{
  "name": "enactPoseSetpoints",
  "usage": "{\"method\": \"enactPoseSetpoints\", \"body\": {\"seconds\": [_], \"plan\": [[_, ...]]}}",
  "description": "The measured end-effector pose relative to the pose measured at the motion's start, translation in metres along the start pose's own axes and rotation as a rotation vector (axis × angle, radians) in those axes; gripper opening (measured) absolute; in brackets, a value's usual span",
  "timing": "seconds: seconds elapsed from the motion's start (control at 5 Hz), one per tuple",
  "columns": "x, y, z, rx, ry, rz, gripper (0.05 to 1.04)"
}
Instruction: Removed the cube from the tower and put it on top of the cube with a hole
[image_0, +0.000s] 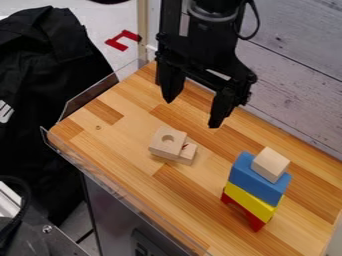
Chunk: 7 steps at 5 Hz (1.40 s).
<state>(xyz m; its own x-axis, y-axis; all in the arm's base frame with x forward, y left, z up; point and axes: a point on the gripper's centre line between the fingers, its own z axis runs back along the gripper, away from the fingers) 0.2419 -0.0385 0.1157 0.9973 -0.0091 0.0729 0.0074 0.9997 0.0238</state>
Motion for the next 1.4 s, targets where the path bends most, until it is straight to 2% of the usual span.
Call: {"method": "enactPoseSetpoints", "body": {"seconds": [0.4,0.6,0.8,1.0,1.2,1.4], "plan": [[-0.003,-0.007,0.002,0.001,-0.003,-0.075,1.0],[-0.001,-0.022,-0.004,0.072,0.086,-0.055,1.0],[0.019,-0.066,-0.021,0.07,0.091,-0.075,1.0],[0.02,-0.087,-0.026,0.043,0.068,-0.104,0.999],[0.02,-0.087,-0.028,0.037,0.058,-0.084,1.0],[0.015,-0.086,-0.02,0.015,0.027,-0.075,1.0]]}}
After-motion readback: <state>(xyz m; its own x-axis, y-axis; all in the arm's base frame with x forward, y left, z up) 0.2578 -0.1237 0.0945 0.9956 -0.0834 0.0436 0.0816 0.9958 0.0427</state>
